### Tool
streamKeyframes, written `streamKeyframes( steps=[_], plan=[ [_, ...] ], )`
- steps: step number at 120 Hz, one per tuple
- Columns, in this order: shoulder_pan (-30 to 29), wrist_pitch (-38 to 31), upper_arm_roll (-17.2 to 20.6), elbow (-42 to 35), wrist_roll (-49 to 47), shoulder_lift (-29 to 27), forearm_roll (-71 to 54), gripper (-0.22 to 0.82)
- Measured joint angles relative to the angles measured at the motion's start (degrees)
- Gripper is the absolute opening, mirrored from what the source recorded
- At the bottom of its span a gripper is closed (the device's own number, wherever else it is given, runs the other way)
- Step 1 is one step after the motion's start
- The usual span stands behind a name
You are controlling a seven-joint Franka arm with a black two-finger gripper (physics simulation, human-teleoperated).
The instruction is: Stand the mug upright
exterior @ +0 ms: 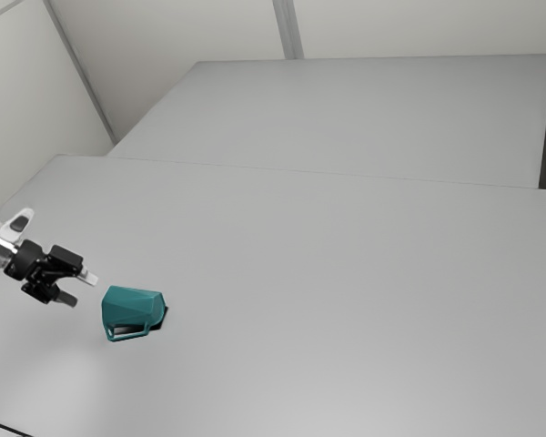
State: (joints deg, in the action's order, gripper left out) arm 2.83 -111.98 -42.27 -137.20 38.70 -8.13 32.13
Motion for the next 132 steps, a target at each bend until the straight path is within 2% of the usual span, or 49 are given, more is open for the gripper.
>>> streamKeyframes(
  steps=[59,83,101,132],
  plan=[
    [-1.81,-2.57,0.65,3.28,9.20,10.71,10.61,0.60],
    [0.39,-2.98,1.97,3.08,11.77,10.63,13.59,0.60],
    [1.40,-3.11,2.22,1.84,13.15,8.64,14.42,0.60],
    [2.62,-3.25,2.33,0.56,14.74,8.47,15.46,0.60]
  ],
)
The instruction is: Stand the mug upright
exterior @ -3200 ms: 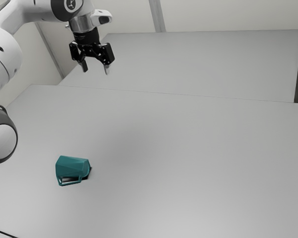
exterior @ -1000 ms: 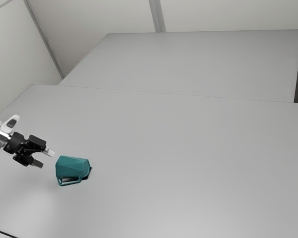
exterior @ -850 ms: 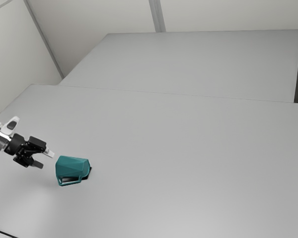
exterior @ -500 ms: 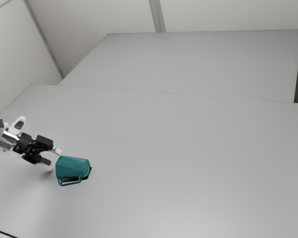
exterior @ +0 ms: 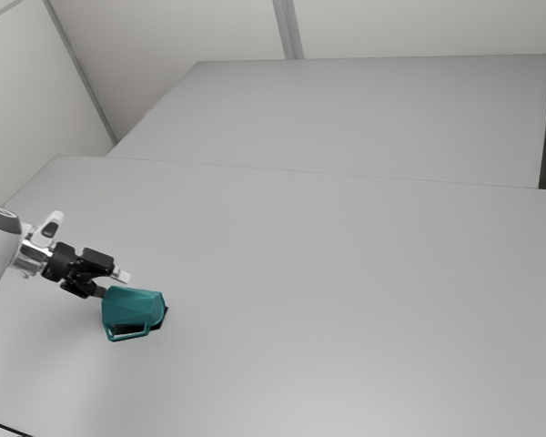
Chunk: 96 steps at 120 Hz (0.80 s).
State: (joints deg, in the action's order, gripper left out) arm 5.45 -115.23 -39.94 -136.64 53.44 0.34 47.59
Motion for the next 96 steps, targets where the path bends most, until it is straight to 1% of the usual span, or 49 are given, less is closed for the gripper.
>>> streamKeyframes(
  steps=[36,64,72,96],
  plan=[
    [0.85,-0.60,0.13,-1.14,1.12,0.46,1.43,0.60],
    [-0.16,-0.88,0.22,-2.32,1.92,0.59,4.69,0.60],
    [-0.69,-0.84,0.21,-2.48,2.15,0.58,5.12,0.57],
    [-2.41,-0.55,0.13,-3.67,3.40,0.49,7.00,0.44]
  ],
)
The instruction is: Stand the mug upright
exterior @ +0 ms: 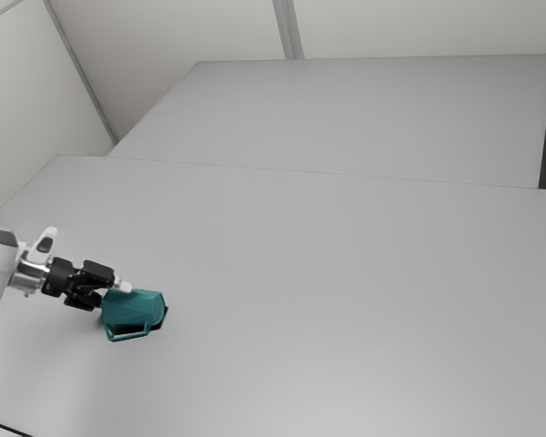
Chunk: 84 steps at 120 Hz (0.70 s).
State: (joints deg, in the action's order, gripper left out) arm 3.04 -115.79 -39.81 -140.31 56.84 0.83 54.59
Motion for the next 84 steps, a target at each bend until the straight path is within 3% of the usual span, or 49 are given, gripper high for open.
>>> streamKeyframes(
  steps=[84],
  plan=[
    [-0.90,0.61,-0.04,-0.99,6.49,-0.18,4.42,0.05]
  ],
)
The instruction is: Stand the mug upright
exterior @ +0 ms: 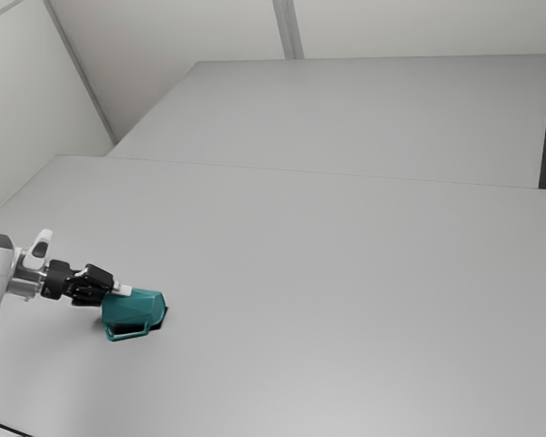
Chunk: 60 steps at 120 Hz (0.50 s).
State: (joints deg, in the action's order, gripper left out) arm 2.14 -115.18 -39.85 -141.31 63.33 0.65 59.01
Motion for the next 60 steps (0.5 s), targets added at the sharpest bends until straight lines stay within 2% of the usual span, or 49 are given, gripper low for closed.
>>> streamKeyframes(
  steps=[35,60],
  plan=[
    [1.54,-0.10,0.31,0.76,1.35,-0.48,0.81,-0.07],
    [1.23,0.27,3.12,1.97,2.00,-1.19,2.25,-0.13]
  ],
)
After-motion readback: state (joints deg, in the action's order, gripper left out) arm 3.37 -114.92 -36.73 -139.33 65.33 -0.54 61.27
